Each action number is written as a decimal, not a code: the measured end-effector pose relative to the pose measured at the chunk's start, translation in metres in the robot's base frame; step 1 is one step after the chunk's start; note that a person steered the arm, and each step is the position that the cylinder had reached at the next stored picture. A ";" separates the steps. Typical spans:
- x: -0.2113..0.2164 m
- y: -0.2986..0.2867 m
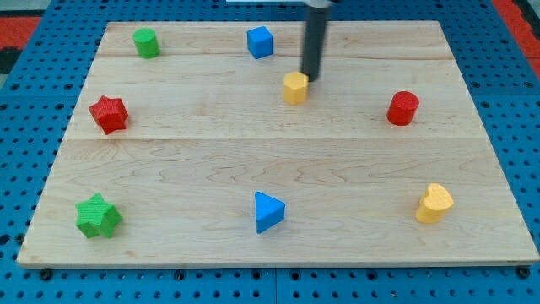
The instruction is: Push yellow hexagon towards blue cube
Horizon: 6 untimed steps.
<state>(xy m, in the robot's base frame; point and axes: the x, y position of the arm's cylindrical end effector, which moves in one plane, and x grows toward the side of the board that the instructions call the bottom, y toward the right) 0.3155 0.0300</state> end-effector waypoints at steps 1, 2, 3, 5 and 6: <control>0.002 0.015; 0.011 0.071; 0.043 0.061; 0.023 -0.081; 0.030 -0.083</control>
